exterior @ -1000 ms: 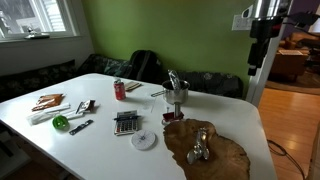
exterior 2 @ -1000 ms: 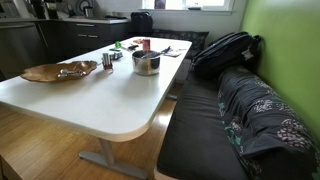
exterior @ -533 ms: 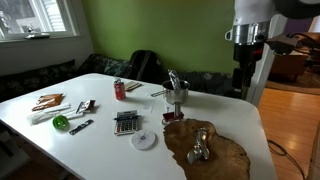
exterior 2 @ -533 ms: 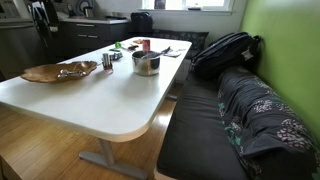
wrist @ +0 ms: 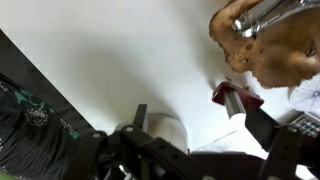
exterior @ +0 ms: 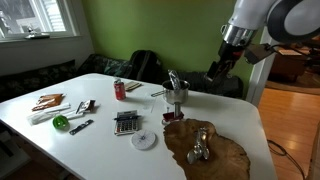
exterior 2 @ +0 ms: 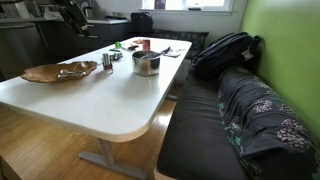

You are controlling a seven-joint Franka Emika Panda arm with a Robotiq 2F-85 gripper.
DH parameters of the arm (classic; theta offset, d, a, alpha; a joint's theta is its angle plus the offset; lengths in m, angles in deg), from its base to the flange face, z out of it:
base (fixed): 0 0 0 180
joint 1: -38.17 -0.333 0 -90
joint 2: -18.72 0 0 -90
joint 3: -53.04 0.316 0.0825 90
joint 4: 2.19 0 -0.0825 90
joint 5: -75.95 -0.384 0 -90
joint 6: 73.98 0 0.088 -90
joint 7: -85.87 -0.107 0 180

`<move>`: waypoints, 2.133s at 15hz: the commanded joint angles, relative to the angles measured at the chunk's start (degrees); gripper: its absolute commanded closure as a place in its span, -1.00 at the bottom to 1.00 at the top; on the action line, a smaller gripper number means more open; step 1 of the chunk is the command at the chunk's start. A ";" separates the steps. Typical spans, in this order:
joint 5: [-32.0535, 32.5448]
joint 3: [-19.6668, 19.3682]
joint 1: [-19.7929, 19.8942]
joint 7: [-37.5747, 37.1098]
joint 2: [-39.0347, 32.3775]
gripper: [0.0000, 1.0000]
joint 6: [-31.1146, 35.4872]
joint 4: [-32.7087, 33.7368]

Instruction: Pick up the silver cylindrical object and put it on the table

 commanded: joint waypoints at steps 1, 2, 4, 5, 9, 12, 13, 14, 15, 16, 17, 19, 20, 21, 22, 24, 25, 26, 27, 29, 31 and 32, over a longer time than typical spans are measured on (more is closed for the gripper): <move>1.37 -0.37 2.32 -3.59 -10.58 -1.00 8.94 5.66; -1.81 -0.62 1.83 -2.78 -13.60 -1.00 9.08 7.89; -1.80 -0.44 1.96 -1.75 -9.76 -1.00 7.83 5.15; -2.25 -0.44 1.93 -1.54 -11.67 -1.00 7.84 6.52; -2.20 -0.43 1.93 -1.54 -11.27 -1.00 7.84 6.59; -15.22 -0.08 -2.43 6.30 -17.20 -1.00 5.29 10.67; -19.36 0.34 -2.83 8.56 -17.99 -1.00 2.82 12.14; -20.96 0.36 -3.48 8.79 -19.98 -1.00 -0.10 14.72; -20.94 -0.17 -4.16 8.39 -21.30 -1.00 -3.19 16.74; -18.11 -1.68 -5.46 5.29 -23.10 -1.00 -5.65 19.08; -14.15 -3.64 -6.93 1.71 -24.20 -1.00 -7.58 21.12; -7.24 -7.41 -9.88 -4.57 -26.94 -1.00 -12.49 25.77; -6.70 -7.90 -10.44 -5.41 -28.10 -1.00 -14.51 27.68; -6.28 -8.36 -10.89 -5.89 -29.55 -1.00 -15.82 29.72; -7.74 -7.57 -10.72 -3.70 -30.55 -1.00 -15.24 30.58; -9.09 -7.65 -10.37 -2.24 -28.52 -1.00 -13.88 28.51; -9.41 -7.42 -10.54 -1.61 -29.44 -1.00 -14.13 29.55; -9.51 -7.32 -10.72 -1.45 -29.98 -1.00 -14.21 30.15; -10.16 -7.18 -10.86 -2.25 -30.57 -1.00 -14.15 30.42; -10.78 -7.00 -11.36 -2.95 -32.62 -1.00 -13.50 31.79; -10.17 -7.33 -12.44 -3.93 -34.63 -1.00 -13.88 33.85; -10.19 -7.37 -12.84 -4.25 -35.31 -1.00 -14.00 34.69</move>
